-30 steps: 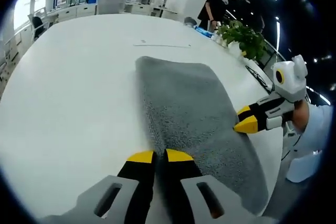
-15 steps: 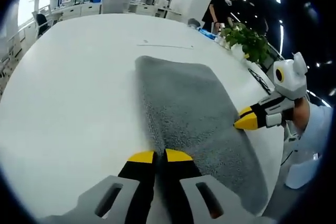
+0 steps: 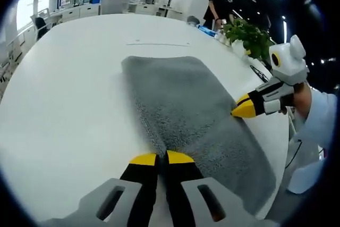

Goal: Fold the towel on the table until its edges align and the towel forms a compact rectangular stack.

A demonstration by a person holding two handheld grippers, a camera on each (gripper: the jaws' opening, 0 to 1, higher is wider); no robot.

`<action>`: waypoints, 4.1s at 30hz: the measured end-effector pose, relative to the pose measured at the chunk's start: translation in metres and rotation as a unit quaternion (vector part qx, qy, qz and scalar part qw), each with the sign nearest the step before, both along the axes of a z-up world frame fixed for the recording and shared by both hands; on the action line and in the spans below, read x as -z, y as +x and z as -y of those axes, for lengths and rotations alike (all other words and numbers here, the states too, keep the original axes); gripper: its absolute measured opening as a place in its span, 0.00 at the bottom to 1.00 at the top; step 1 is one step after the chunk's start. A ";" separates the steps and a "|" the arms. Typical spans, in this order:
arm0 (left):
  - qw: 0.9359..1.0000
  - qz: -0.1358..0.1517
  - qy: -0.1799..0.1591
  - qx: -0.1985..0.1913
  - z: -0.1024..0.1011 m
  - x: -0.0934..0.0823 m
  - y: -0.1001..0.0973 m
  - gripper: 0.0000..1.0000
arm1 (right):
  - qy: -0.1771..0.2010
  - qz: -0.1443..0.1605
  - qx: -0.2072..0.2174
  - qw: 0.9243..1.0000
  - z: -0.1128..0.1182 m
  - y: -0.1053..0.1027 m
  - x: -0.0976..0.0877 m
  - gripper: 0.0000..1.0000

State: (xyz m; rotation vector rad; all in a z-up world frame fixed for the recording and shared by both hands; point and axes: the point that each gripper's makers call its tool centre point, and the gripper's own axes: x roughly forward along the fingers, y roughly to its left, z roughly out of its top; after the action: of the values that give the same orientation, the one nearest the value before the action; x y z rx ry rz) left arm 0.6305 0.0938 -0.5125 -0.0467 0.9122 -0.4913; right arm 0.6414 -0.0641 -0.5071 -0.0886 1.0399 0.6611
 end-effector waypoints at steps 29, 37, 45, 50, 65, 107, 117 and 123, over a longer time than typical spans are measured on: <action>1.000 0.005 -0.007 0.006 0.091 0.003 0.010 0.03 | -0.037 0.016 -0.010 0.999 0.087 0.019 -0.001 0.01; 1.000 0.011 -0.002 0.012 0.111 0.000 0.008 0.03 | -0.045 0.016 -0.009 0.999 0.109 0.018 0.004 0.01; 1.000 0.018 0.005 0.013 0.127 -0.001 0.004 0.03 | -0.044 0.015 -0.008 0.999 0.123 0.019 0.006 0.01; 0.999 0.026 0.019 0.019 0.121 0.005 0.013 0.03 | -0.050 0.019 -0.019 0.998 0.123 0.015 0.011 0.02; 0.998 0.037 0.027 0.034 0.122 0.003 0.013 0.09 | -0.053 0.035 -0.045 0.997 0.124 0.016 0.010 0.07; 0.994 0.086 0.055 0.042 0.069 -0.023 -0.016 0.23 | -0.043 0.076 -0.079 0.993 0.150 -0.015 -0.020 0.15; 0.993 0.081 0.044 0.072 0.076 -0.024 -0.039 0.26 | -0.033 0.072 -0.091 0.993 0.152 -0.032 -0.022 0.18; 0.991 0.083 0.041 0.094 0.081 -0.030 -0.050 0.27 | -0.025 0.072 -0.105 0.992 0.150 -0.044 -0.026 0.19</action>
State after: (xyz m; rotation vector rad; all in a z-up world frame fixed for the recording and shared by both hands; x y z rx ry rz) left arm 0.5804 0.0126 -0.4827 0.1557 0.7754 -0.6229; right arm 0.5972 -0.2140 -0.4808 -0.2896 0.9142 0.8069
